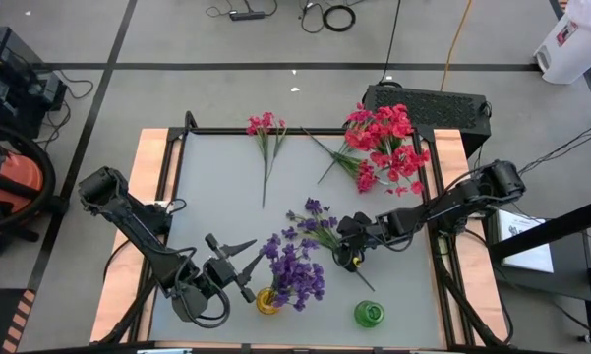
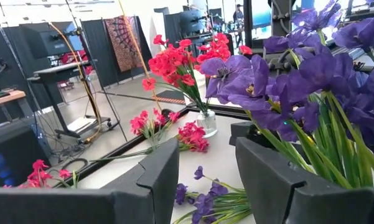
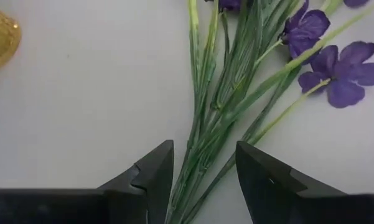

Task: Sort flowers into vase by color
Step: Put the purple flower into the yellow transparent vase

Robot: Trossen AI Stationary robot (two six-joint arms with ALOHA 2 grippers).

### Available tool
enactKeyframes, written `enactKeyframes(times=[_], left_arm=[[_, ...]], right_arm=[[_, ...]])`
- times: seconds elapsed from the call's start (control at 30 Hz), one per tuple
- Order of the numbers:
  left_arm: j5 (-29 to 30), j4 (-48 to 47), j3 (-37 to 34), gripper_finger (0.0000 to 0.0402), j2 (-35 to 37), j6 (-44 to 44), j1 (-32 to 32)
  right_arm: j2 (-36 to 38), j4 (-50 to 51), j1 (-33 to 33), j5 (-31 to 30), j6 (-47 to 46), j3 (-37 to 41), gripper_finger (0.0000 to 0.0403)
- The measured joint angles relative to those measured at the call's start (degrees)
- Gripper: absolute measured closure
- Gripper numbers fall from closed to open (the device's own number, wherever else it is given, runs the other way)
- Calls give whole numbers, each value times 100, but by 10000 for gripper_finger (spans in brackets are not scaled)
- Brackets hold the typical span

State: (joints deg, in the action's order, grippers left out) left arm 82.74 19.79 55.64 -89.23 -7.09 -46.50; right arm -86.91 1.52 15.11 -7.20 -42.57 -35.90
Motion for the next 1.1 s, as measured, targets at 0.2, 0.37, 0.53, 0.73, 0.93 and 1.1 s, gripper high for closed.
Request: enactKeyframes(times=[0.2,0.37,0.53,0.73,0.93,1.1], left_arm=[[-1,0,0,235,0,-2,0],[-2,0,0,235,0,-4,0],[-2,0,0,235,0,-4,0],[-2,0,0,235,0,-9,0],[-2,0,0,235,0,-11,0],[-2,0,0,235,0,-11,0]], right_arm=[[0,30,0,-22,-227,0,238],[0,212,74,-28,-332,0,238],[0,360,197,-25,-452,0,238],[0,332,330,-26,-514,0,238],[0,339,525,-24,-631,0,238],[0,343,680,-24,-778,0,238]])
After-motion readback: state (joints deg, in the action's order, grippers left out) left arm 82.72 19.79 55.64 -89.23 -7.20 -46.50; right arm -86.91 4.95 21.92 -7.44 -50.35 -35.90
